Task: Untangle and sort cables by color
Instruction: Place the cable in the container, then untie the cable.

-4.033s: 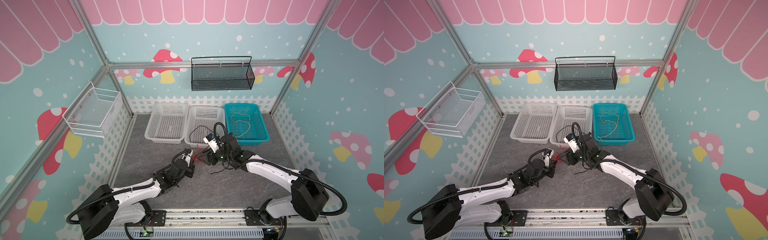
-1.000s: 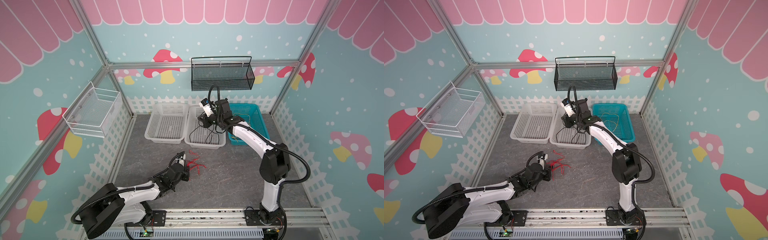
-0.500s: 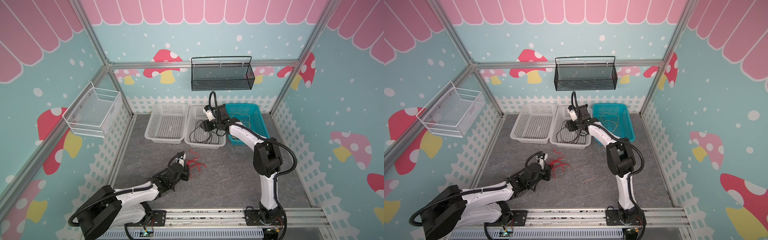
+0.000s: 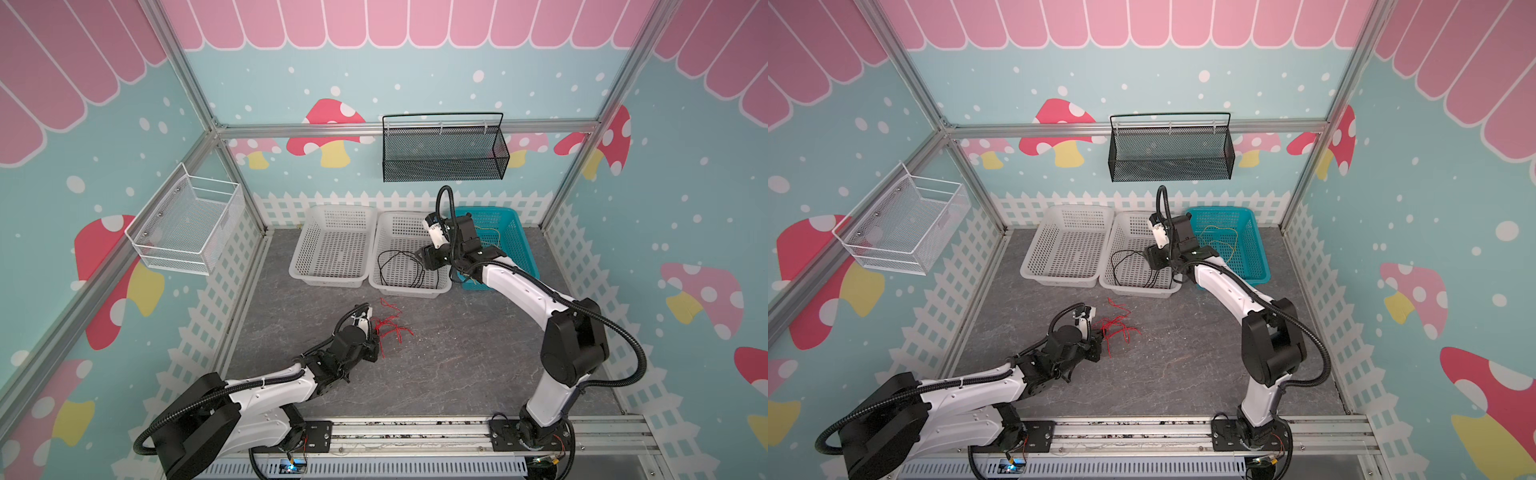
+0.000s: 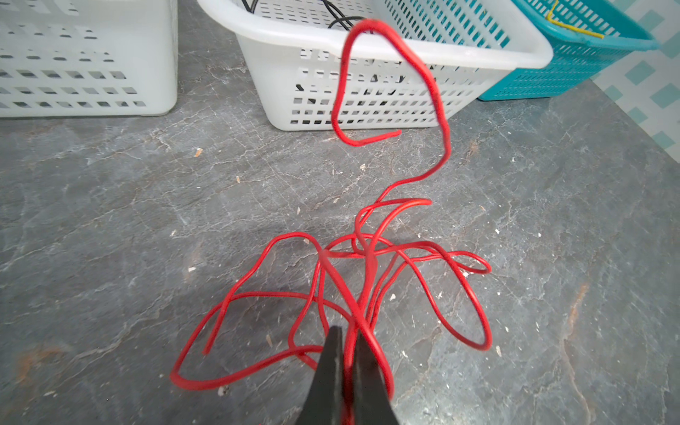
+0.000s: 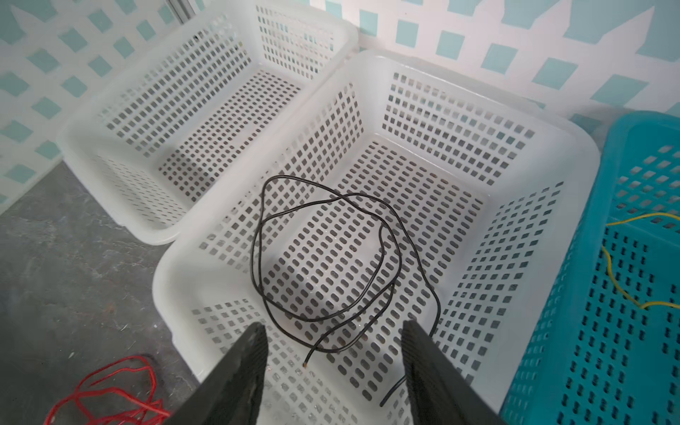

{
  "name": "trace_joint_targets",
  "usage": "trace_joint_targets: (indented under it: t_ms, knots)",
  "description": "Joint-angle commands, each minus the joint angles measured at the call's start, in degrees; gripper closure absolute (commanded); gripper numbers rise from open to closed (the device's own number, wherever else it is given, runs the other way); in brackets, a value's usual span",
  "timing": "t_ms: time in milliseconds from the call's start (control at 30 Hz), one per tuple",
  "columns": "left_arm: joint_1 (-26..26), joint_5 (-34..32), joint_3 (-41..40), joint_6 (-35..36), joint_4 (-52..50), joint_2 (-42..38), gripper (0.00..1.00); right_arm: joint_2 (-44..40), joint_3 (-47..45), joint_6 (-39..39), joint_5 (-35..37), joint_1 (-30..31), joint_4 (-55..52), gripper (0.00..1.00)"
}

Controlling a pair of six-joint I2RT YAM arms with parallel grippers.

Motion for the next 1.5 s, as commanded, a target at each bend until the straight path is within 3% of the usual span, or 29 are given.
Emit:
trace_joint_targets:
  t_ms: [0, 467, 700, 967, 1133, 1300, 1467]
  knots:
    - [-1.07, 1.18, 1.28, 0.72, 1.17, 0.40, 1.00, -4.22, -7.40, -1.40, -3.21, 1.41, 4.29, 0.42]
    - [-2.45, 4.20, 3.71, 2.75, 3.29, 1.07, 1.00, -20.81, -28.30, -3.11, -6.00, 7.22, 8.12, 0.43]
    - [-2.95, 6.13, 5.93, 2.80, 3.20, 2.23, 1.00, -22.97, -33.72, -2.60, -7.99, 9.60, 12.69, 0.32]
    - [-4.32, 6.30, 7.55, 3.10, 2.70, 2.48, 1.00, -19.27, -34.48, 0.82, -4.06, 11.60, 15.11, 0.34]
    - [-5.22, 5.85, 7.91, 3.73, 2.57, 1.57, 1.00, -16.77, -33.99, 2.99, -1.43, 11.83, 17.22, 0.54]
    - [-5.35, 4.91, 6.60, 4.08, 2.95, 0.38, 1.00, -17.22, -34.64, 4.25, 4.17, 11.80, 17.12, 1.00]
    - [-5.37, 2.59, 4.53, 3.17, 3.23, -0.85, 1.00, -21.26, -35.87, 4.74, 8.19, 11.77, 16.15, 1.00]
